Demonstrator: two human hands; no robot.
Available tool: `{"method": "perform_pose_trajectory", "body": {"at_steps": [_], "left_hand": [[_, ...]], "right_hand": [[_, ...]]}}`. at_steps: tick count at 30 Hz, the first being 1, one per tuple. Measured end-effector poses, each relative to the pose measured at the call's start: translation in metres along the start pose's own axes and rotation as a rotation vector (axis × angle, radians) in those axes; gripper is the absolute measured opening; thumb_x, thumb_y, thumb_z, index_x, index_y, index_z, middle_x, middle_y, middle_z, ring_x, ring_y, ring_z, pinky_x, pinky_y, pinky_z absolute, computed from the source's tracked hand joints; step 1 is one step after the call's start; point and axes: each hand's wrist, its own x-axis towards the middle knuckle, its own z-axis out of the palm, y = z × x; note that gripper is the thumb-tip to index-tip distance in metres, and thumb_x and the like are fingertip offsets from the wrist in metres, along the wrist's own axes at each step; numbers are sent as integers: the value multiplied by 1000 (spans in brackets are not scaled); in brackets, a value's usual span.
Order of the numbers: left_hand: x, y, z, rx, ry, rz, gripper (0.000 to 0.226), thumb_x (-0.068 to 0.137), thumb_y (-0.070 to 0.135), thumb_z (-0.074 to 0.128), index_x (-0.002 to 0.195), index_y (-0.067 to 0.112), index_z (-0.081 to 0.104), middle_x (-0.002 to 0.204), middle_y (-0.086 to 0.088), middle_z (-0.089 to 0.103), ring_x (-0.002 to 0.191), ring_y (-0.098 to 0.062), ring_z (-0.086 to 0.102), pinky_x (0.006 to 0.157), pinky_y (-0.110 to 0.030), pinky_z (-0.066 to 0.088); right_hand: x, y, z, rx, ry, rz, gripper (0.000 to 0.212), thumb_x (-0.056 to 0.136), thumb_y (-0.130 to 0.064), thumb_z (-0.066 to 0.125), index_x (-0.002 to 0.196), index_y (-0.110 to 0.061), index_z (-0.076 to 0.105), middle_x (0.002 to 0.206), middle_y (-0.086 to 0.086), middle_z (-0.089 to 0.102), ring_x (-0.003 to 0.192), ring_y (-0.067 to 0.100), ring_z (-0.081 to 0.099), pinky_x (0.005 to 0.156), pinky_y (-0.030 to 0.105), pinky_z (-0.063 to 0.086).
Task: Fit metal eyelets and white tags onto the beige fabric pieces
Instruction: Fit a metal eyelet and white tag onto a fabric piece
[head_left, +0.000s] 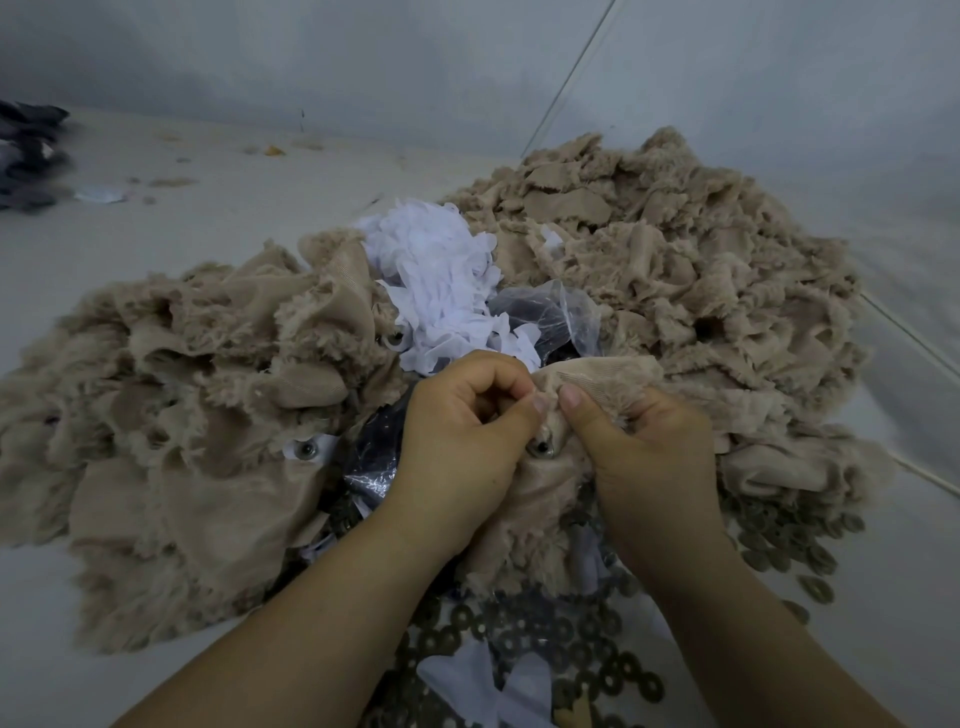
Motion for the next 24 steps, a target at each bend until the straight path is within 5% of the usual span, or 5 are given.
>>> {"method": "perform_pose_trajectory", "body": {"at_steps": [6,13,19,24], "left_hand": [[-1,-1,0,-20,16,-12,9,76,8,66,71,3,61,67,-9,61,60,-19,54,58,-30,47],[-3,1,2,80,28,74,11,80,3,69,73,0,61,74,-12,60,63,-21,54,59,-37,49],[-3,-1,2,77,17,23,12,83,12,71,74,8,64,66,-8,63,57,-12,56,53,-31,49],[-3,-1,2,61,29,24,11,81,15,69,73,9,64,66,-8,63,58,-15,55,55,-31,49]], "right_hand": [[-1,-3,2,-50,-12,-16,11,86,-15,75,78,-7,75,74,11,74,73,34,72,65,55,59],[-1,-4,2,-129,24,-57,17,83,-14,78,75,-1,73,68,14,72,67,38,69,57,55,56],[-2,-10,3,-194,49,-114,18,81,-16,80,66,-20,71,65,8,71,61,33,68,52,50,55],[-2,-11,3,-193,51,-117,14,79,-17,81,71,-8,74,63,10,71,61,35,67,51,50,54]]}}
